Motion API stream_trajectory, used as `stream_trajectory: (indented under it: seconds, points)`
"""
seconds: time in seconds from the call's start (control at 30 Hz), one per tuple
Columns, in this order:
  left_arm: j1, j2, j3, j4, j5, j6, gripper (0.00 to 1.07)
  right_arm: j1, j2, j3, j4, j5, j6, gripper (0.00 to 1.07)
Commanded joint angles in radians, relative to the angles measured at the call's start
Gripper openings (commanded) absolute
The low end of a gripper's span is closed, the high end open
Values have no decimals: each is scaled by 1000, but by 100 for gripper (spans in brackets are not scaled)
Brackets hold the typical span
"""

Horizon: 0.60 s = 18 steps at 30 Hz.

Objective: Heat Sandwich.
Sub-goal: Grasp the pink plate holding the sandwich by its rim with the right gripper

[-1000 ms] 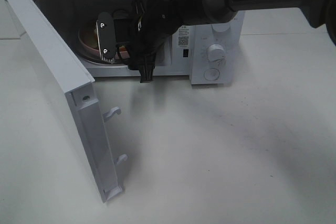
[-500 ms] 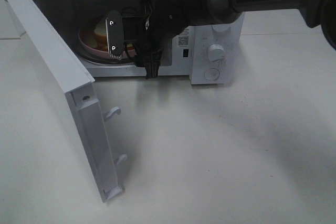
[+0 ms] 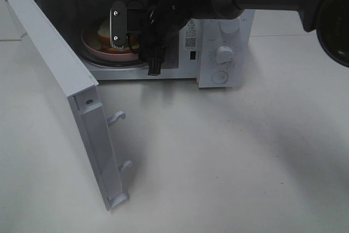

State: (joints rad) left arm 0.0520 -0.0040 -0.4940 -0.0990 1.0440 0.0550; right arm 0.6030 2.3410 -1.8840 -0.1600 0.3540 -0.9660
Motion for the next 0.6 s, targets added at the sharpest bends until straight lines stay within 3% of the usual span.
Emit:
stream_trajectory:
  seconds: [0.03, 0.3, 0.6]
  points:
    - [-2, -16, 3, -2, -8, -1, 66, -10, 2, -14, 15, 16, 8, 65]
    - [-2, -16, 3, -2, -8, -1, 66, -21, 7, -84, 180, 131, -132, 65]
    - [-2, -16, 3, -2, -8, -1, 66, -27, 63, -171, 231, 179, -151, 65]
